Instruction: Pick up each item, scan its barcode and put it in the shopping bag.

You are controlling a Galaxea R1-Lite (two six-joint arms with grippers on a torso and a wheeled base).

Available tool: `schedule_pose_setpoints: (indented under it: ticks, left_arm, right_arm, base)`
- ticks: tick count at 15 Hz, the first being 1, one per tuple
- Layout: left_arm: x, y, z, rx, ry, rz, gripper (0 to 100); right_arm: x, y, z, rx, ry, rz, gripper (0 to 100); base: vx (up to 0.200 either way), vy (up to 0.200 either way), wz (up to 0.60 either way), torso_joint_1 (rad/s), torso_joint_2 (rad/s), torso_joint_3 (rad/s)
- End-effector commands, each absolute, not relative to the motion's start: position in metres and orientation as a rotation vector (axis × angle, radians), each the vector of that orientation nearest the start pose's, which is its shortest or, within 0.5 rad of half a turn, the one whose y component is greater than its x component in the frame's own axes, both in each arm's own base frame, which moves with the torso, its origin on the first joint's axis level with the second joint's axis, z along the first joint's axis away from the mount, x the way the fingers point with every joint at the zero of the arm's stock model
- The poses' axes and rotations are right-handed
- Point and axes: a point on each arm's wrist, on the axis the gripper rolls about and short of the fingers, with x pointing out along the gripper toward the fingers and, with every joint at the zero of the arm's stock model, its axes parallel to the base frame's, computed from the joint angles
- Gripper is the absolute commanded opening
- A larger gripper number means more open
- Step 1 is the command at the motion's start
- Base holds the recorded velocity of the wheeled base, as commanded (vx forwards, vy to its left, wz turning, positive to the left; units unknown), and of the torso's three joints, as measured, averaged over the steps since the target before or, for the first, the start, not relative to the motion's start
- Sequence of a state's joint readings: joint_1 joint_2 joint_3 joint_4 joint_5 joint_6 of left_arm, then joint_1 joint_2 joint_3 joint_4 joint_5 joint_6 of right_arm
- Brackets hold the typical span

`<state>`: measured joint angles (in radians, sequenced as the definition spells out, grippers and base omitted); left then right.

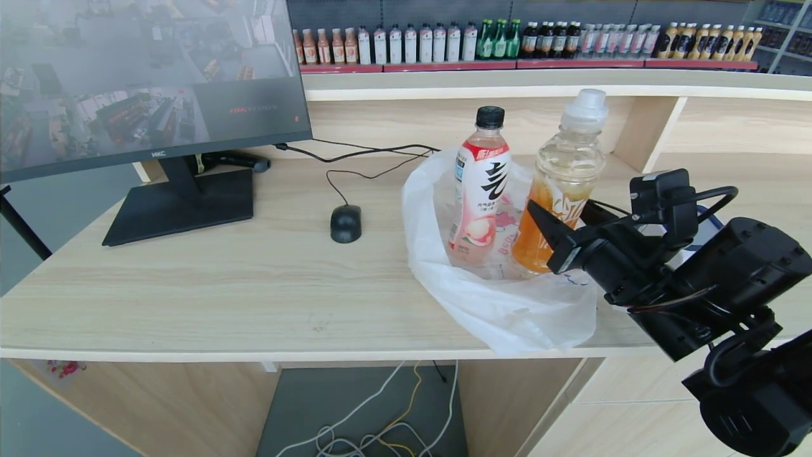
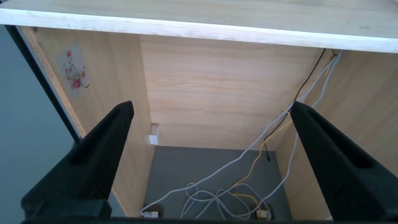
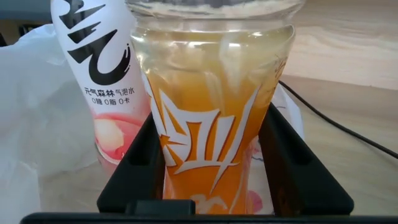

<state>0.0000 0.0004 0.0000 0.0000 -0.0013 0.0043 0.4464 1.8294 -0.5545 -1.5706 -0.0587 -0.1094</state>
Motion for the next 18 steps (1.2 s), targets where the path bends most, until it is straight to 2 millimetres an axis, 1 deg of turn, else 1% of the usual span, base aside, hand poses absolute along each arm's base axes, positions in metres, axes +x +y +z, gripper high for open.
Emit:
schedule_pose_setpoints:
  ticks: [1,8,9,12,15,17,18]
  left_arm:
    - [-0.023,0.000,0.075,0.005,0.000,-0.002,100]
    - [-0.023,0.000,0.075,0.005,0.000,-0.002,100]
    - [-0.023,0.000,0.075,0.005,0.000,-0.002,100]
    - [-0.023,0.000,0.075,0.002,0.000,0.000,100]
    - [-0.023,0.000,0.075,0.005,0.000,-0.002,100]
    - [-0.023,0.000,0.075,0.005,0.000,-0.002,100]
    - [-0.023,0.000,0.075,0.005,0.000,-0.002,100]
  right_arm:
    - [0.267,0.126,0.171,-0.036,-0.289,0.371,0]
    - [0.266,0.125,0.169,-0.030,-0.279,0.369,0]
    - [0.265,0.125,0.169,-0.029,-0.280,0.369,100]
    - [0.258,0.122,0.172,-0.028,-0.286,0.370,100]
    - [0.247,0.118,0.182,-0.019,-0.315,0.375,100]
    - [0.229,0.120,0.192,-0.007,-0.345,0.407,100]
    - [0.227,0.120,0.192,-0.005,-0.348,0.411,100]
  base:
    - [0.000,0.000,0.00,0.000,0.00,0.000]
    - [0.000,0.000,0.00,0.000,0.00,0.000]
    - [0.000,0.000,0.00,0.000,0.00,0.000]
    - [0.000,0.000,0.00,0.000,0.00,0.000]
    - [0.000,0.000,0.00,0.000,0.00,0.000]
    - [0.000,0.000,0.00,0.000,0.00,0.000]
    - [0.000,0.000,0.00,0.000,0.00,0.000]
